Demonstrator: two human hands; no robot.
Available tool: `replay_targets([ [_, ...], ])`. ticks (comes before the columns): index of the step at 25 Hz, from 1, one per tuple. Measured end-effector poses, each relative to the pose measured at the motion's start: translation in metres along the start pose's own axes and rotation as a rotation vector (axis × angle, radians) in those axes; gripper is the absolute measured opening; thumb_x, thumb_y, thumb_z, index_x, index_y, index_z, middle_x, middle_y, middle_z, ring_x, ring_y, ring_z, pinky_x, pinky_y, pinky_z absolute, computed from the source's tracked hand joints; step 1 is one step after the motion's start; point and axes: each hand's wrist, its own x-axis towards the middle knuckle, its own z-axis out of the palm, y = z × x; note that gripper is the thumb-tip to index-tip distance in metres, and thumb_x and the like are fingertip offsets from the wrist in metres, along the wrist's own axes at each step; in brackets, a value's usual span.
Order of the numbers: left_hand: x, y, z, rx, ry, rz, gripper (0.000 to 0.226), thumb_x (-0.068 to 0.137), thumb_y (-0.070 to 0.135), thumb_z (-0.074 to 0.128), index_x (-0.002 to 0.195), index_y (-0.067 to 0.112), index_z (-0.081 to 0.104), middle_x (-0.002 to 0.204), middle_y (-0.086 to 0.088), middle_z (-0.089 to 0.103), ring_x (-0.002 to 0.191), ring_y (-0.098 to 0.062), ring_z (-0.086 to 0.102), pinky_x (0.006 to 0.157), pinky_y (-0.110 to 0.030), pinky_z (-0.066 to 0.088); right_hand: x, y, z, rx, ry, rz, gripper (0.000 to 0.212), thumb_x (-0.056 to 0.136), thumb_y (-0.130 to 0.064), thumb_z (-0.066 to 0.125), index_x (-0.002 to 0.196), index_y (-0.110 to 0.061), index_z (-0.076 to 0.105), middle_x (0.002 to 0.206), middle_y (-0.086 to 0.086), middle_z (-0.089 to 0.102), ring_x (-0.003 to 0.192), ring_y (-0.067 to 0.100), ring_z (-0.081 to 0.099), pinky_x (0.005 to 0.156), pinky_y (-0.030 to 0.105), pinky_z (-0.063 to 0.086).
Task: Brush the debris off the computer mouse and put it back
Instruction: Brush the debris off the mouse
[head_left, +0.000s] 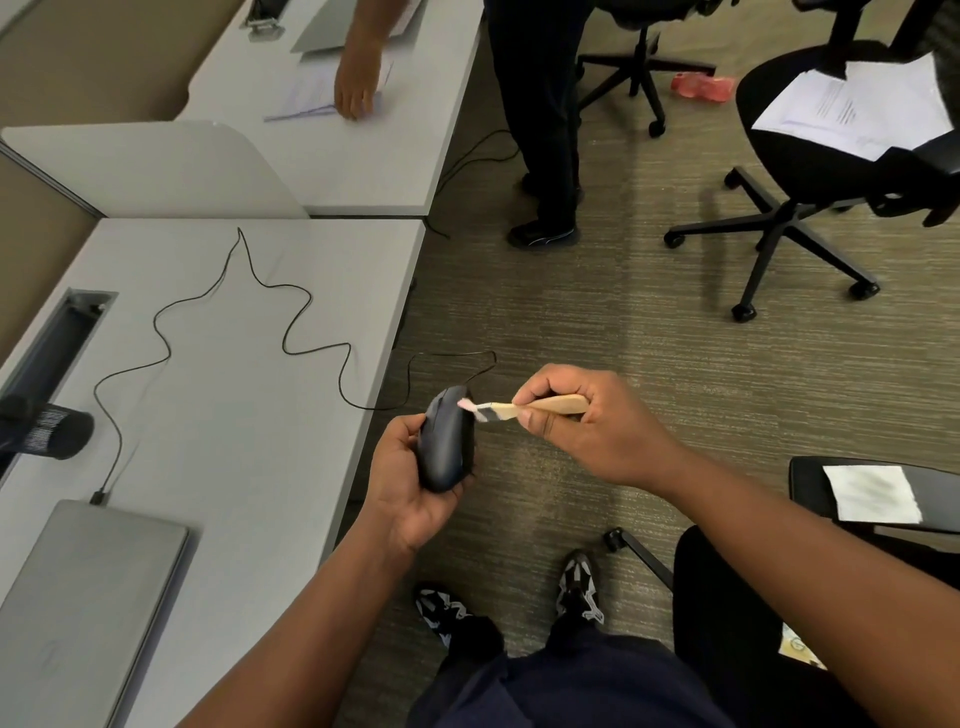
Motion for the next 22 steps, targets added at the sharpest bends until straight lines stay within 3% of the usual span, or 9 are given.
replay_targets([
  [3,0.001,0.004,0.002,-0.038,0.073,0.012,0.026,0.097,0.022,0.057,0.118,0.007,0.059,0.108,-0.021,0.063,0.089,-0.031,0.065,0.061,-0.036,0.064,-0.002,-0.002,0.003,-0.030,-0.126,0.020,0.011,0.095,-0.016,0.073,0.097,-0.027,0.076,0.087,-0.006,0.072,0.076,0.012,0.064,0.070,0.024,0.052],
  [6,0.000,0.006,0.001,-0.056,0.096,0.027,0.026,0.090,0.020,0.061,0.113,0.009,0.059,0.112,-0.019,0.058,0.093,-0.029,0.061,0.068,-0.035,0.060,-0.002,-0.005,-0.005,0.022,-0.279,0.060,0.009,0.094,-0.017,0.074,0.099,-0.025,0.077,0.088,-0.008,0.072,0.078,0.006,0.063,0.072,0.022,0.051],
  [12,-0.003,0.003,0.001,-0.080,0.057,0.006,0.024,0.096,0.019,0.061,0.118,0.010,0.059,0.117,-0.022,0.062,0.102,-0.034,0.066,0.061,-0.039,0.066,0.006,-0.004,-0.005,0.005,0.055,0.038,0.011,0.096,-0.014,0.073,0.098,-0.023,0.076,0.082,-0.004,0.070,0.070,0.006,0.056,0.064,0.025,0.048],
  [16,-0.001,0.001,0.004,-0.078,0.078,0.032,0.022,0.098,0.020,0.060,0.117,0.008,0.058,0.114,-0.022,0.061,0.093,-0.031,0.066,0.059,-0.037,0.064,0.003,-0.003,0.006,0.013,-0.041,0.063,0.010,0.097,-0.016,0.073,0.100,-0.025,0.076,0.085,-0.001,0.071,0.071,0.007,0.058,0.066,0.025,0.049],
  [20,0.001,0.003,0.003,-0.111,0.098,0.037,0.022,0.099,0.021,0.058,0.117,0.008,0.058,0.116,-0.021,0.059,0.099,-0.031,0.062,0.081,-0.039,0.059,-0.001,-0.003,0.002,0.098,-0.202,0.090,0.007,0.096,-0.013,0.073,0.100,-0.018,0.076,0.081,-0.006,0.067,0.073,0.007,0.057,0.068,0.023,0.047],
  [22,0.000,0.004,0.003,-0.127,0.096,0.027,0.021,0.098,0.023,0.059,0.113,0.008,0.059,0.111,-0.019,0.060,0.099,-0.030,0.061,0.083,-0.039,0.056,-0.003,-0.003,0.001,0.136,-0.268,0.087,0.006,0.096,-0.011,0.074,0.101,-0.013,0.076,0.082,-0.005,0.066,0.073,0.007,0.055,0.067,0.023,0.045],
])
